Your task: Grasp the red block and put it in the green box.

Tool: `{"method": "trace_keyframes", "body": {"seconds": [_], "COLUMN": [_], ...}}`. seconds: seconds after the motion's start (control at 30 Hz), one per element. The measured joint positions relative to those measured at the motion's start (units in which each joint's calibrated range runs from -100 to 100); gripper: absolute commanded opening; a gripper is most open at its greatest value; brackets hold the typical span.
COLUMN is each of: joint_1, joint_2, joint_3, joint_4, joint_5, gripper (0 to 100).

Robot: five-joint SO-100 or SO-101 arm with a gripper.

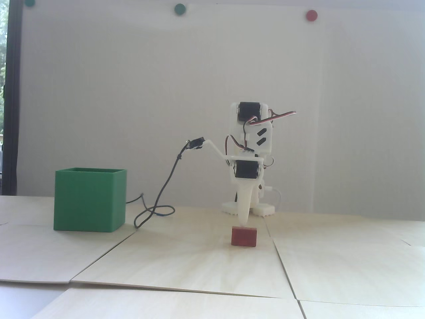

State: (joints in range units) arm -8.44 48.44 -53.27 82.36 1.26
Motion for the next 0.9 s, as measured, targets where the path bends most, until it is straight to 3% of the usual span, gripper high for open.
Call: {"method": "trace_keyframes", "body": {"seconds": [0.7, 0.9], "joint_1": [0.1, 0.1], "joint_2": [0.1, 0.1], "joint_3": [-9.0, -9.0], "joint_4": [0.0, 0.0], "joint_5": [2.9, 5.1], "gripper": [16, 22]}}
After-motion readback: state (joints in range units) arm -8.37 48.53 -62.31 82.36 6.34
